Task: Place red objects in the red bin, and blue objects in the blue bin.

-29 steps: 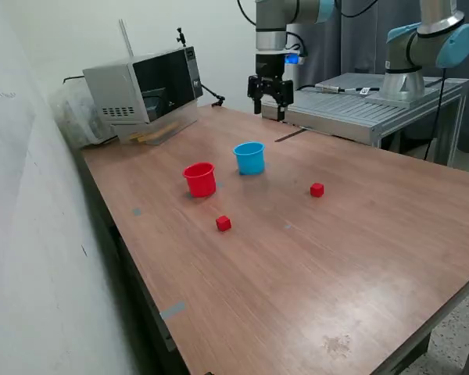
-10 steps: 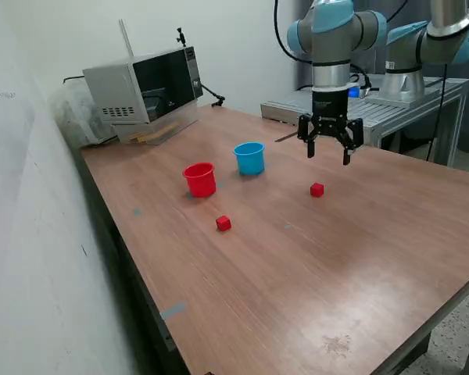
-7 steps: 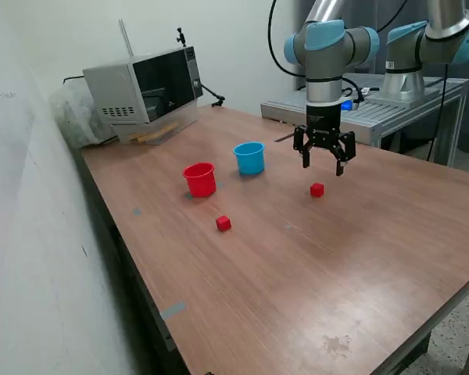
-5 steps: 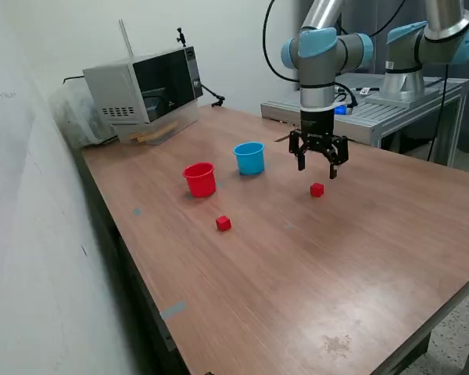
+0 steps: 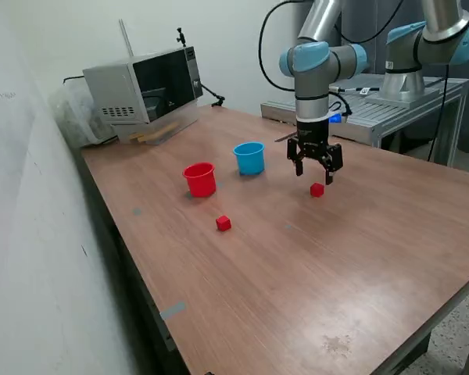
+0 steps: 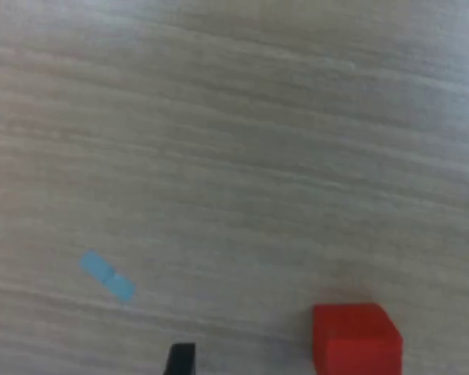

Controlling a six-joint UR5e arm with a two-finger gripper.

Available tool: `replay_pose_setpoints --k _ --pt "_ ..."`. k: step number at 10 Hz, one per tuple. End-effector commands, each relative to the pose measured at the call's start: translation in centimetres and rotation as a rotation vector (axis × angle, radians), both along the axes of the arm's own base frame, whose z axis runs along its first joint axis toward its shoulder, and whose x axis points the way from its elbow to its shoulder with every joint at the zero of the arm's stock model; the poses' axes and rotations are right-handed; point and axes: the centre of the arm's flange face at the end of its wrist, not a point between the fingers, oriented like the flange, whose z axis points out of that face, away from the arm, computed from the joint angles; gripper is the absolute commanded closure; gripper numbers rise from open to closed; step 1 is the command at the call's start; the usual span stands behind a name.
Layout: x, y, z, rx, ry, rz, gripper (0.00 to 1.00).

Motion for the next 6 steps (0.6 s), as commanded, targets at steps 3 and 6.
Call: replay_pose_setpoints --k 3,6 --pt "1.2 -1.6 -0.8 0.001 -0.017 0.033 0.0" --pt "0.9 -1.9 -0.5 -0.001 -0.006 0.039 0.0"
